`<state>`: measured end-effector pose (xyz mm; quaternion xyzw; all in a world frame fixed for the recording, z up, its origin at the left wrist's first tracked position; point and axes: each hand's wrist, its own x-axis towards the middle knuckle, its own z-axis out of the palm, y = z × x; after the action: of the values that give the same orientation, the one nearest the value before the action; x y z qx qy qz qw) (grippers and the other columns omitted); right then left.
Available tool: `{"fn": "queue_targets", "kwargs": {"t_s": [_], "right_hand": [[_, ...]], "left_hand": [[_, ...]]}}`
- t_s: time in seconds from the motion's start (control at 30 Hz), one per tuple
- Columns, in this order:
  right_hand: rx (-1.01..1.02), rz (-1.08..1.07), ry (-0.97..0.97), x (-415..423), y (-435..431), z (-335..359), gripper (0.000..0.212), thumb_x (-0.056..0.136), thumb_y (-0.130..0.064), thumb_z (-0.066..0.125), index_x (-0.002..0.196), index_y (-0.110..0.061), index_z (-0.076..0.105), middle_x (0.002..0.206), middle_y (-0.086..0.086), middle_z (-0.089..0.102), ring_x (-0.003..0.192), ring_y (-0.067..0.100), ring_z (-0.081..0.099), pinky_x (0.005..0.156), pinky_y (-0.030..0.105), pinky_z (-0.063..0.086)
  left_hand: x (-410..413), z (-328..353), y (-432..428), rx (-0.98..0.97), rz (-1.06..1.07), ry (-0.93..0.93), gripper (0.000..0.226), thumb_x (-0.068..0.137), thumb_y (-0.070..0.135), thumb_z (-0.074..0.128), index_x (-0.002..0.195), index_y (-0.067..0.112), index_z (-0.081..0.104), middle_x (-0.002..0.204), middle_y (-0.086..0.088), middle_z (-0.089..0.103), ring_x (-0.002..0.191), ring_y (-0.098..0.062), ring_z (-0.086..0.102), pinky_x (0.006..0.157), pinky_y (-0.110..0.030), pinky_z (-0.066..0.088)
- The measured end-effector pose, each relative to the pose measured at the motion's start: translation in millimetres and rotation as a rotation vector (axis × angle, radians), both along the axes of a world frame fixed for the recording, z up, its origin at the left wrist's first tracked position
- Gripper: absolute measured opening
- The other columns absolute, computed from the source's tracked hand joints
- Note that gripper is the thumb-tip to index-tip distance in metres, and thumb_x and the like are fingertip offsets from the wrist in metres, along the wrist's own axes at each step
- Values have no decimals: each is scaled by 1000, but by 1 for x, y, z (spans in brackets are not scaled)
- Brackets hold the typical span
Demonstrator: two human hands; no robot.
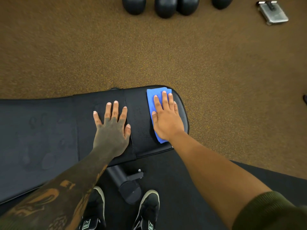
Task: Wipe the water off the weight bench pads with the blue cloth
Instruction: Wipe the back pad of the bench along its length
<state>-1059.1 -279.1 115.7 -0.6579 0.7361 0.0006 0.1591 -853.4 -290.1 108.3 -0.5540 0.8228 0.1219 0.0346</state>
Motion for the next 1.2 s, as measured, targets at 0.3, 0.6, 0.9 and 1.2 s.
{"fn": "queue_targets", "kwargs": {"t_s": [0.3,0.6,0.9,1.2], "right_hand": [[10,10,14,-21,17,-1,57,103,-36,23,156,-22,6,164,7,-10,149,25,-14,122,42,0],[6,62,-3,0,2,1,58,103,-36,21,156,-19,2,163,10,-12,148,29,-18,121,43,-4],[19,-36,8,-29,0,-1,58,103,-34,24,156,-19,6,163,10,-10,149,28,-14,122,43,0],[-5,108,-12,5,0,2,59,103,-35,24,156,-18,5,163,10,-10,149,29,-16,121,43,-3]], "left_hand": [[0,3,1,8,-13,-22,59,98,45,25,154,30,13,163,-14,-1,150,-33,-6,114,-68,4],[-2,3,0,10,-18,-59,60,98,47,23,154,29,10,163,-14,-1,150,-34,-7,114,-68,5],[-2,4,1,13,-22,-79,60,98,46,20,154,29,8,163,-14,-3,150,-34,-8,114,-68,6],[-3,4,0,19,-19,-59,59,98,46,21,154,30,8,163,-13,-5,150,-33,-10,115,-67,3]]}}
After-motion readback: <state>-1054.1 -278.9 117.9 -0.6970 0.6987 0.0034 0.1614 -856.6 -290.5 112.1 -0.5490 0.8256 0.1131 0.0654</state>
